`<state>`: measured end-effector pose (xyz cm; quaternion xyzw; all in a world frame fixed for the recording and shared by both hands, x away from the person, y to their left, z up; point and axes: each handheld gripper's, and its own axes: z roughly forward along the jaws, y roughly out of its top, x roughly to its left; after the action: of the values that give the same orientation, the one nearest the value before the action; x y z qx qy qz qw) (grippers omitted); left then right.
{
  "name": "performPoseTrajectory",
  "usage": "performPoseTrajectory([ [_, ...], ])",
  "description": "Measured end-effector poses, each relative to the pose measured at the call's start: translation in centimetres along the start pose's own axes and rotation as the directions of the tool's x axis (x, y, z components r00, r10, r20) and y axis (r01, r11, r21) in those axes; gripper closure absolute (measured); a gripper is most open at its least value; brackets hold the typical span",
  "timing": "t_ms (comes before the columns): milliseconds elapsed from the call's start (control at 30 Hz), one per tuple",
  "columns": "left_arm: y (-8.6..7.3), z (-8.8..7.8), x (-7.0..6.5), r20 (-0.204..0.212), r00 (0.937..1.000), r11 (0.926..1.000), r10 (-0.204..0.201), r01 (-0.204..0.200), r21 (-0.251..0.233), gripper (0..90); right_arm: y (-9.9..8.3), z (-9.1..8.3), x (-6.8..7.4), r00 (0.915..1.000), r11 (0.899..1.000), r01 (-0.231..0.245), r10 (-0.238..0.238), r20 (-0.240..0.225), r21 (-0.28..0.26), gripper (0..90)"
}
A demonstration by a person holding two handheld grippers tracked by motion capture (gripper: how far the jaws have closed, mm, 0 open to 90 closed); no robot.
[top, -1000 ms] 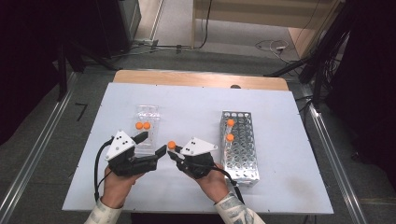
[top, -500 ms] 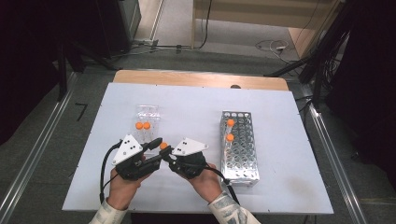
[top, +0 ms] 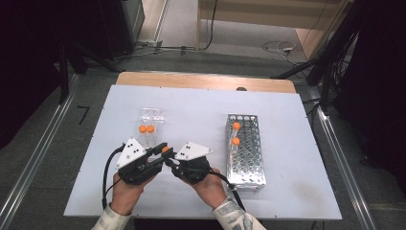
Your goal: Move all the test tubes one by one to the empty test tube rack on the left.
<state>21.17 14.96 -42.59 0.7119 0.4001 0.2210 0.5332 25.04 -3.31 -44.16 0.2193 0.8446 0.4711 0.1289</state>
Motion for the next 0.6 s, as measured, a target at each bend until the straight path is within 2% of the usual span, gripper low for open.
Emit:
performPoseTrajectory([
  [67,0.0,0.0,0.0,0.002,1.0,1.0,0.0,0.0,-0.001,69.9,0.0,0.0,0.0,1.0,1.0,-0.002,0.002,-0.003,0.001,71.5],
  [100,0.0,0.0,0.0,0.0,1.0,1.0,-0.002,0.002,-0.006,69.9,0.0,0.0,0.0,0.9999,1.0,-0.007,0.007,-0.007,-0.001,67.5],
  [133,0.1,-0.1,0.1,-0.003,1.0,1.0,-0.001,0.001,-0.009,69.9,0.0,-0.1,-0.1,0.9996,1.0,-0.015,0.015,-0.026,-0.005,55.9],
  [167,0.1,-0.2,0.2,-0.008,1.0,0.9999,-0.005,0.005,-0.015,69.9,0.0,-0.1,-0.1,0.999,1.0,-0.025,0.025,-0.037,-0.002,48.6],
  [300,0.3,-0.6,0.8,-0.021,0.9996,0.9994,-0.021,0.02,-0.027,69.9,0.0,-0.7,0.2,0.9997,1.0,-0.023,0.023,-0.012,0.005,31.5],
  [467,0.6,-1.1,1.4,-0.04,0.9987,0.9987,-0.031,0.029,-0.041,69.9,-0.3,-1.6,0.0,0.9997,1.0,-0.023,0.023,0.0,0.008,22.3],
  [600,0.7,-1.3,1.8,-0.055,0.9976,0.9981,-0.042,0.039,-0.048,69.9,-0.7,-2.4,-0.3,0.9992,0.999,-0.037,0.037,0.014,0.013,19.1],
])
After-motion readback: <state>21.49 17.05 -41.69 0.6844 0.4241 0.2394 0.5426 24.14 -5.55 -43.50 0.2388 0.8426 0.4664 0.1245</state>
